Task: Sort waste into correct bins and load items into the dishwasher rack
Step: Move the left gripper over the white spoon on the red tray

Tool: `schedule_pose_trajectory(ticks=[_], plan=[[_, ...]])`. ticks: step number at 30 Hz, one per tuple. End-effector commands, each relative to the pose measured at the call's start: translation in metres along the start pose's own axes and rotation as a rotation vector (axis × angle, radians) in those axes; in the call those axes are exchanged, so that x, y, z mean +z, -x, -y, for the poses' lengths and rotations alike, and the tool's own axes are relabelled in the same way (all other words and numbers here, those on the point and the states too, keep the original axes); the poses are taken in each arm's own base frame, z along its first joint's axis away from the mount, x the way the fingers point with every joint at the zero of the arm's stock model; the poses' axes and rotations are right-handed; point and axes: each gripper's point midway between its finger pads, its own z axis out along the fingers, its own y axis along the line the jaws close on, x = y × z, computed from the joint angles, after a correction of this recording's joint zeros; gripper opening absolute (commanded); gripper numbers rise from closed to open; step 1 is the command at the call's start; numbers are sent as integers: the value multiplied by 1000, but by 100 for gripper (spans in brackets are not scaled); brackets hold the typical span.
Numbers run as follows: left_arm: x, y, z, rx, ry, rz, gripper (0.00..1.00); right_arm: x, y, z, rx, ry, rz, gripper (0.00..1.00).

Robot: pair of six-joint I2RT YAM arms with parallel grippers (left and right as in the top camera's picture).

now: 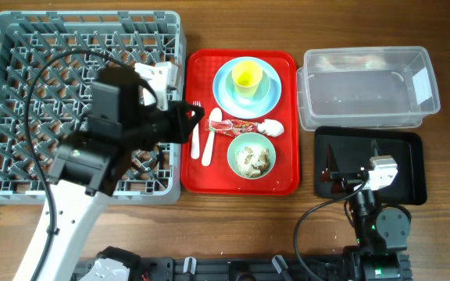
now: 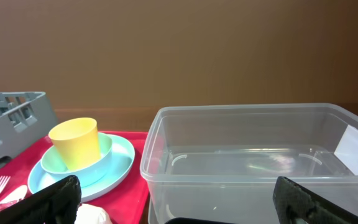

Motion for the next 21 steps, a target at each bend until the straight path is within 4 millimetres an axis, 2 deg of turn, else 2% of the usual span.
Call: schedule_pose_trajectory(ticks=[1,5,8,11,13,17,19,21], plan=[[12,11,-49,73,396,98,9,0,1,3,7,-15,7,100],[48,-15,-56,96,428,-35,13,0,1,3,7,-14,7,100],[77,-34,-72,101,467,-139,20,0,1,3,7,-14,7,100],[103,-54,-94,84,518,-242,6,0,1,3,7,-14,7,100],[118,-68,-109,73,548,-303,4,0,1,3,7,-14,7,100],[128,-77,-119,66,568,-344,4,0,1,3,7,-14,7,100],[128,-77,-119,66,568,-344,14,0,1,3,7,-15,7,100],[129,-76,-119,66,566,-339,18,0,1,3,7,-14,7,100]])
